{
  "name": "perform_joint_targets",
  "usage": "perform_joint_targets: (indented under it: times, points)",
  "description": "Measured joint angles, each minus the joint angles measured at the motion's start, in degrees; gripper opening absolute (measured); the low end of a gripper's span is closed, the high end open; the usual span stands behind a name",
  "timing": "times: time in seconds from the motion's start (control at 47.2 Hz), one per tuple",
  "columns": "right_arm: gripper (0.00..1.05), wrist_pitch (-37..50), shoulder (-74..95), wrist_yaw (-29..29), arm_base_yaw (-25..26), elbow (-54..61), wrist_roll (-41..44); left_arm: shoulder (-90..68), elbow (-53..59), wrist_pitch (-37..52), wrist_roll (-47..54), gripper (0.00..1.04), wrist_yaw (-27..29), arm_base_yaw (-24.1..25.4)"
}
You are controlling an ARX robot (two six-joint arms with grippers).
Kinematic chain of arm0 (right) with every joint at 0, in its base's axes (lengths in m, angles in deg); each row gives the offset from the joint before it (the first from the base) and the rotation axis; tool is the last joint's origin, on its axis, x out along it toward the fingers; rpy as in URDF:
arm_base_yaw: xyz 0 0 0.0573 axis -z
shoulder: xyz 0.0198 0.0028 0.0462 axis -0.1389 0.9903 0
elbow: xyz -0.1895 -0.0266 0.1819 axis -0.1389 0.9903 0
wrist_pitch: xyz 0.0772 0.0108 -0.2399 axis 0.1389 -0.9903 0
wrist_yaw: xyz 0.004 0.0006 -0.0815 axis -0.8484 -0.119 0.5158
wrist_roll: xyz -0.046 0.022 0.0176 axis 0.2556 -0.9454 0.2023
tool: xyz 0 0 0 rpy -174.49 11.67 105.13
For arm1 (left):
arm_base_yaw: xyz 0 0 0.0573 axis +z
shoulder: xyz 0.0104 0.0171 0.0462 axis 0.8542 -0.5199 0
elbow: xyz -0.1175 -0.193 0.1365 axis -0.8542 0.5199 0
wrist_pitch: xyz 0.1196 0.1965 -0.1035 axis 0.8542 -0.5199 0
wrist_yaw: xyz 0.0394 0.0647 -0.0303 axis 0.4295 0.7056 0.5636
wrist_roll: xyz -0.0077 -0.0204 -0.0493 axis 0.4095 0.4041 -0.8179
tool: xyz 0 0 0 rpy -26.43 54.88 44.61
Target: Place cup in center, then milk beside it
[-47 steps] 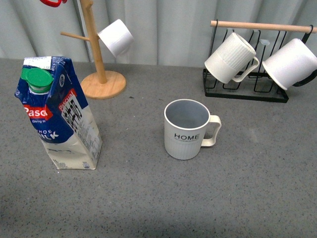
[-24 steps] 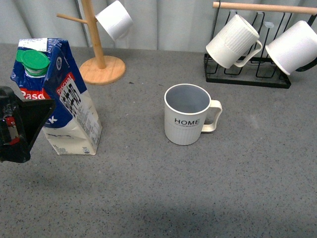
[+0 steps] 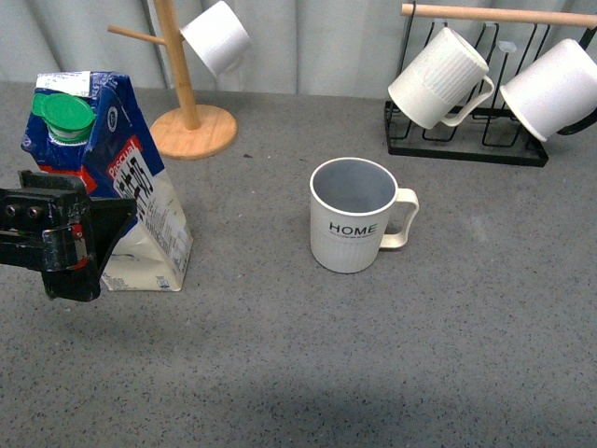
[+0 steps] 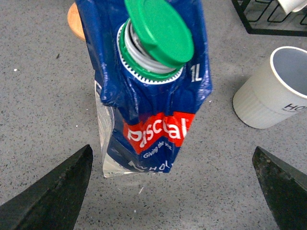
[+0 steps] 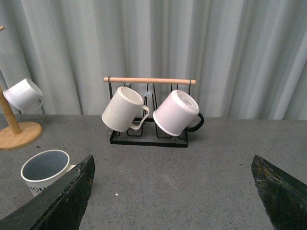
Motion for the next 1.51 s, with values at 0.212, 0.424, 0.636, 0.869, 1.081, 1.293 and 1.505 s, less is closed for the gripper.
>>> perform_joint_targets:
  times: [0.212, 0.424, 0.636, 0.869, 1.081, 1.293, 1.505]
  points:
    - [0.95, 0.00, 0.00, 0.00, 0.00, 0.00, 0.00, -4.28, -1.11, 2.36, 0.24, 0.98, 0.63, 0.59]
    - [0.95, 0.00, 0.00, 0.00, 0.00, 0.00, 0.00, -6.97, -3.98, 3.74, -0.35, 0.98, 0.63, 1.60]
    - [0.95, 0.00, 0.00, 0.00, 0.00, 0.00, 0.02, -8.44, -6.01, 3.28, -0.46, 0.98, 1.16, 2.05]
    - [0.95, 0.00, 0.00, 0.00, 0.00, 0.00, 0.00, -8.61, -6.91, 2.49, -0.50, 0.74, 1.95, 2.25]
    - [0.95, 0.00, 0.00, 0.00, 0.00, 0.00, 0.00, -5.99, -6.75, 2.01, -0.94, 0.32, 3.58, -0.02]
    - [0.95, 0.00, 0.00, 0.00, 0.00, 0.00, 0.00, -5.25, -6.58, 4.66, -4.28, 0.05, 9.20, -7.04]
    - [0.95, 0.00, 0.00, 0.00, 0.00, 0.00, 0.00, -8.50, -8.15, 8.83, -5.81, 0.05, 14.51, -12.85]
